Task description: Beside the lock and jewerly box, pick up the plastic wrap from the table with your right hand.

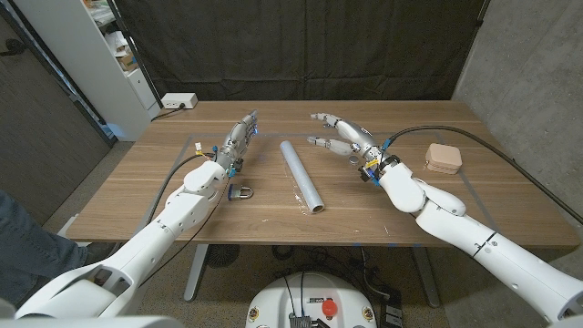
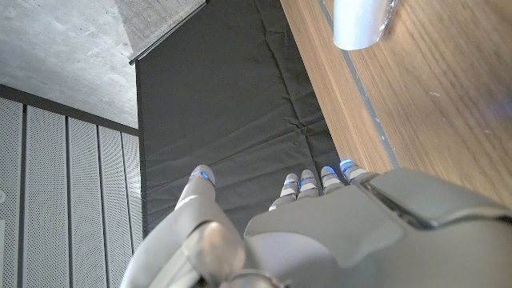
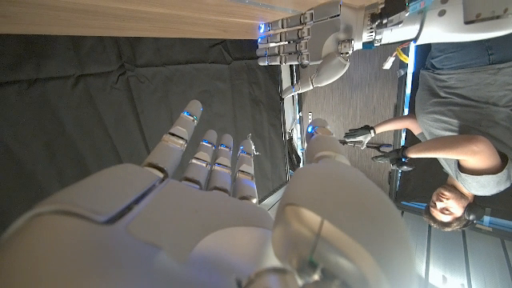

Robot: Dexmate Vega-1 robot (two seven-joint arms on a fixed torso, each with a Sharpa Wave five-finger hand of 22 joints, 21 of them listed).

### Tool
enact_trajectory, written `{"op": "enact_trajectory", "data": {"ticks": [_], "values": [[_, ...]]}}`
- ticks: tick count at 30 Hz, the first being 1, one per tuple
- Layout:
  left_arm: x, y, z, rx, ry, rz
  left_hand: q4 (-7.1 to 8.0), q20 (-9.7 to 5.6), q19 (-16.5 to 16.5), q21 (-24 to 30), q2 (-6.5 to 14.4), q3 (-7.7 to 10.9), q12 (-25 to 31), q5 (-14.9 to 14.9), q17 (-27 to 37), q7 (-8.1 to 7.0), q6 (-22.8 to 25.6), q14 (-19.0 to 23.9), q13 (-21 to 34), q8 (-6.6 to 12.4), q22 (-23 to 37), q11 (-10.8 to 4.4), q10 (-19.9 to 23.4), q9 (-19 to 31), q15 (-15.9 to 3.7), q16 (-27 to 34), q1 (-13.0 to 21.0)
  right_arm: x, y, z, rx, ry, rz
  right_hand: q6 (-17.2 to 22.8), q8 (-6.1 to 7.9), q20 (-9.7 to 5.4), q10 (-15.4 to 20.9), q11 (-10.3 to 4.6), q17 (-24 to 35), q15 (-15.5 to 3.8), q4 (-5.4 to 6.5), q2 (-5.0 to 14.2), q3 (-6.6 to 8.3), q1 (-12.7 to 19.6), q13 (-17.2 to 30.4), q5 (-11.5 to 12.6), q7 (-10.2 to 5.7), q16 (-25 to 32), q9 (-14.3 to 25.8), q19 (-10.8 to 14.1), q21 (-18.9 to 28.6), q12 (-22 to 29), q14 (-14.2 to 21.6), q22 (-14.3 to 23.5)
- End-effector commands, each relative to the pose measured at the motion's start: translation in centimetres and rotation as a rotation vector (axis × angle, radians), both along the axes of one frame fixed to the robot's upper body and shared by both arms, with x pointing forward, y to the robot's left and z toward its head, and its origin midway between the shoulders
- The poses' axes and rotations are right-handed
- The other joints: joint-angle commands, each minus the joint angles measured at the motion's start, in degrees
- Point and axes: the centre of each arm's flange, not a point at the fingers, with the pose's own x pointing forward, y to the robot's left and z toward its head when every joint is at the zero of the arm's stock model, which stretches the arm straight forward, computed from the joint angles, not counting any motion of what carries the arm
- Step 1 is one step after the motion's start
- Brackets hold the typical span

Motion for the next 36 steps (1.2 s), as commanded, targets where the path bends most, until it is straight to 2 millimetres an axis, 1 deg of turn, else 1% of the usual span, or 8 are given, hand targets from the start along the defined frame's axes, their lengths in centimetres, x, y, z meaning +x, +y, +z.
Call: {"op": "enact_trajectory", "data": {"ticks": [1, 6, 9, 17, 25, 30, 34, 36], "values": [[0.0, 0.3, -0.1, -0.002, 0.000, -0.008, -0.10, 0.44, -6.6, 0.3, 0.0, 0.10, 0.5, -0.1, 0.1, 0.11, 0.2, -3.3, 0.3, 0.42, 0.1, 0.02, -0.6, 0.2, 0.25, 0.3, 0.7, -0.9, 1.3, -0.9, -0.040, -0.016, -0.045, 0.1, 0.12, 0.53, -0.1, 0.18, 0.2, 0.40, 0.40, -0.34, -0.14, -0.2, 0.3, 0.3, 0.19, 0.0, 0.3, 0.2, -0.4, 0.0, 0.3, 0.2], [0.0, 0.3, 0.0, 0.001, 0.000, -0.008, -0.13, 0.47, -6.7, 0.3, 0.0, 0.08, 0.4, -0.1, 0.1, 0.07, 0.2, -3.3, 0.3, 0.42, 0.1, -0.05, -0.6, 0.2, 0.22, 0.3, 0.7, -1.1, 2.0, -1.1, -0.051, -0.009, -0.050, 0.1, 0.09, 0.72, -0.1, 0.30, 0.2, 0.53, 0.45, -0.39, -0.19, -0.3, 0.3, 0.3, 0.28, -0.1, 0.3, 0.2, -0.4, 0.0, 0.4, 0.2], [0.0, 0.3, -0.1, 0.002, 0.004, -0.009, -0.14, 0.53, -6.7, 0.3, 0.0, 0.08, 0.5, -0.1, 0.1, 0.05, 0.2, -3.3, 0.3, 0.42, 0.1, -0.08, -0.6, 0.2, 0.25, 0.3, 0.7, -1.3, 2.4, -1.3, -0.059, -0.001, -0.059, 0.0, 0.05, 0.87, 0.0, 0.49, 0.2, 1.48, 0.55, -0.54, -0.31, -0.6, 0.3, 0.3, 0.38, 0.0, 0.3, 0.2, -0.4, 0.0, 0.7, 0.2], [0.0, 0.6, 0.0, 0.001, -0.004, -0.005, -0.16, 0.71, -6.7, 0.3, 0.0, 0.07, 0.5, -0.1, 0.1, 0.06, 0.2, -3.3, 0.3, 0.40, 0.1, -0.02, -0.6, 0.2, 0.29, 0.3, 0.7, -1.5, 3.3, -1.5, -0.076, -0.002, -0.075, 0.0, 0.01, 1.27, 0.0, 0.68, 0.2, 2.14, 0.68, -0.84, -0.55, -0.9, 0.3, 0.4, 0.68, 0.0, 0.3, 0.1, -0.5, -0.1, 0.9, 0.2], [0.2, 0.3, 0.1, -0.001, -0.005, -0.012, -0.19, 0.80, -6.7, 0.3, 0.0, 0.05, 0.5, -0.1, 0.1, 0.00, 0.2, -3.3, 0.3, 0.42, 0.1, -0.17, -0.6, 0.2, 0.27, 0.3, 0.7, -1.6, 3.7, -1.4, -0.088, 0.006, -0.099, -0.2, -0.09, 1.68, 0.6, 0.92, 0.3, 2.60, 0.77, -1.17, -0.78, -1.2, 0.3, 0.5, 0.69, 0.0, 0.3, 0.0, -0.6, 0.1, 1.0, 0.2], [0.2, 0.3, 0.1, 0.003, -0.003, -0.006, -0.20, 0.89, -6.7, 0.3, 0.1, 0.04, 0.5, -0.1, 0.1, -0.04, 0.3, -3.2, 0.3, 0.44, 0.1, -0.12, -0.6, 0.2, 0.21, 0.3, 0.7, -1.5, 3.9, -1.6, -0.090, 0.012, -0.114, -0.3, -0.14, 1.86, 0.9, 0.81, 0.3, 2.87, 0.84, -1.35, -0.92, -1.4, 0.3, 0.5, 0.78, -0.1, 0.3, -0.2, -0.6, 0.2, 1.0, 0.2], [0.2, 0.4, 0.1, 0.002, -0.003, -0.004, -0.22, 0.95, -6.7, 0.4, 0.1, 0.03, 0.5, -0.1, 0.1, -0.06, 0.3, -3.2, 0.3, 0.43, 0.1, -0.19, -0.5, 0.2, 0.23, 0.4, 0.8, -1.5, 4.2, -1.6, -0.102, 0.013, -0.131, -0.2, -0.11, 1.96, 0.9, 0.95, 0.3, 2.96, 0.88, -1.47, -1.01, -1.6, 0.3, 0.5, 1.19, -0.1, 0.3, -0.3, -0.7, 0.1, 1.0, 0.2], [0.3, 0.4, 0.0, 0.000, 0.000, -0.007, -0.22, 0.99, -6.7, 0.4, 0.1, 0.03, 0.5, -0.1, 0.1, 0.00, 0.4, -3.2, 0.3, 0.47, 0.1, -0.16, -0.5, 0.2, 0.23, 0.3, 0.8, -1.5, 4.3, -1.6, -0.107, 0.014, -0.136, -0.2, -0.12, 2.24, 0.8, 0.89, 0.3, 3.08, 0.92, -1.63, -1.13, -1.7, 0.3, 0.6, 1.70, -0.1, 0.3, -0.4, -0.7, 0.0, 1.0, 0.2]]}}
